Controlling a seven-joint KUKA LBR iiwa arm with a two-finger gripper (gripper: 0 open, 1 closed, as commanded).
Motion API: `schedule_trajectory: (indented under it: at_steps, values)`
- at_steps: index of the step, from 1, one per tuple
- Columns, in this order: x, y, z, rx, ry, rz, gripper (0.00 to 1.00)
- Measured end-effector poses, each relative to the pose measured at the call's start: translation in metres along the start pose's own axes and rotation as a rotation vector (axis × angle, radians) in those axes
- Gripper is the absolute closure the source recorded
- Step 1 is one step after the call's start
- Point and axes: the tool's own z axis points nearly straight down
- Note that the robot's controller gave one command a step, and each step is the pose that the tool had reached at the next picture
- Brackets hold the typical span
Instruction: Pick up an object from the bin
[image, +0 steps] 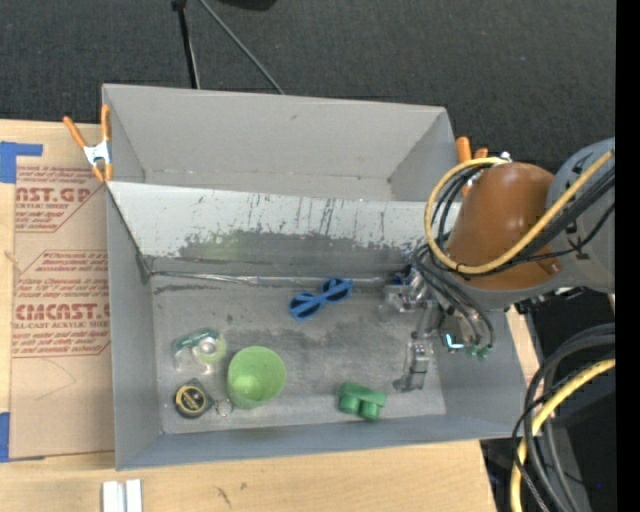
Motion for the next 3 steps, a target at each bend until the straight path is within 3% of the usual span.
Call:
schedule_trajectory:
  at_steps: [1, 2, 3]
  values:
    - [0.02, 0.054, 0.087, 0.002, -0.021, -0.34, 0.0]
    - [0.024, 0.054, 0.089, 0.001, -0.006, -0.34, 1.0]
    - [0.022, -0.027, 0.011, 0.003, -0.013, -0.075, 1.0]
